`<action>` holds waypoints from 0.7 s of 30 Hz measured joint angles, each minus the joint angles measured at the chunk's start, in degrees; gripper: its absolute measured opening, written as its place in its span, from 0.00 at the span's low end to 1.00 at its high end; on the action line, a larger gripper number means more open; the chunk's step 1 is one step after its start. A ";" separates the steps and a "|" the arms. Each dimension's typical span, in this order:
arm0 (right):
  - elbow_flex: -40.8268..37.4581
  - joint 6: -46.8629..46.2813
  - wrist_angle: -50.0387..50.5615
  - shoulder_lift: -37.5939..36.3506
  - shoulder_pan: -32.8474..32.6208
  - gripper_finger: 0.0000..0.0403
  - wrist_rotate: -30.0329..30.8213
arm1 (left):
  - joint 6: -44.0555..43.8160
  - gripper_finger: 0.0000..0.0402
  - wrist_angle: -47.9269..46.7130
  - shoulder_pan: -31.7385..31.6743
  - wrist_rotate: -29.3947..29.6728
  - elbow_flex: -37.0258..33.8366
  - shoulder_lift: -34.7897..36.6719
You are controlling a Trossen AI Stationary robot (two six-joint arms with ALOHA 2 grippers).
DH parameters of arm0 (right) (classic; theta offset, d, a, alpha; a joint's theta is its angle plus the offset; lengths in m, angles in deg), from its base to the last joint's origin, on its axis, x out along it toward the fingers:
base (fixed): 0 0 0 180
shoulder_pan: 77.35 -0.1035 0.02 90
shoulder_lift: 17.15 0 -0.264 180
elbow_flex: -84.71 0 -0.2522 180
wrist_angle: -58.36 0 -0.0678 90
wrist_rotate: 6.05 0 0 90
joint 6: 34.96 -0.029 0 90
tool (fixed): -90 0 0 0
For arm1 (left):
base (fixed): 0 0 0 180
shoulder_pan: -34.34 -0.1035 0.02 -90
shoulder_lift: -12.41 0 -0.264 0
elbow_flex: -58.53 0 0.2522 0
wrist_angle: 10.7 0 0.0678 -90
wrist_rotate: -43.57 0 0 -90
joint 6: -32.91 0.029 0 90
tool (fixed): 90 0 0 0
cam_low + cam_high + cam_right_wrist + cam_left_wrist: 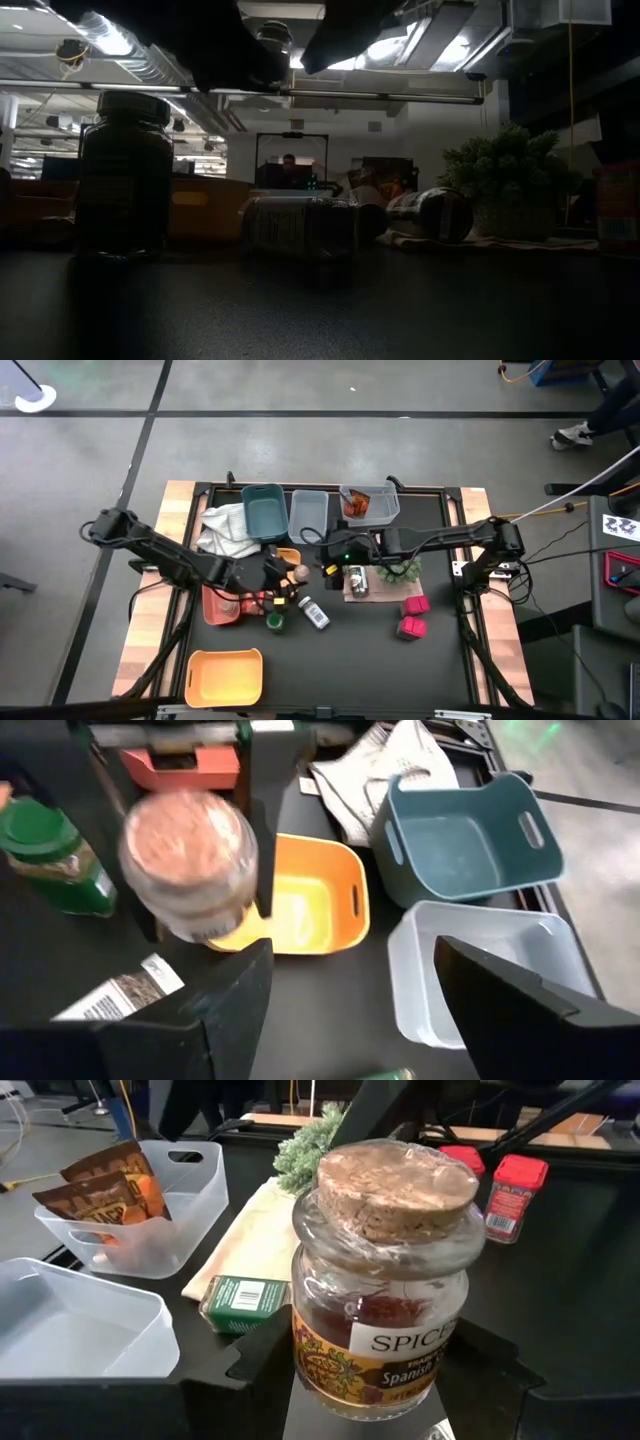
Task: Sort spices by type
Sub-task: Put the brown seasoning bottle into the orange bin
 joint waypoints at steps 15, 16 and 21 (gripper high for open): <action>4.85 0.01 9.46 -0.15 0.02 0.68 1.08 | -20.22 0.46 -33.33 5.23 4.28 0.02 18.75; 4.85 0.01 9.84 -0.15 0.02 0.68 1.09 | -23.03 0.47 -36.62 6.13 4.92 0.02 20.06; 4.85 -0.08 10.14 -0.15 0.02 0.68 1.06 | -38.52 0.47 -49.42 11.07 7.21 0.02 23.53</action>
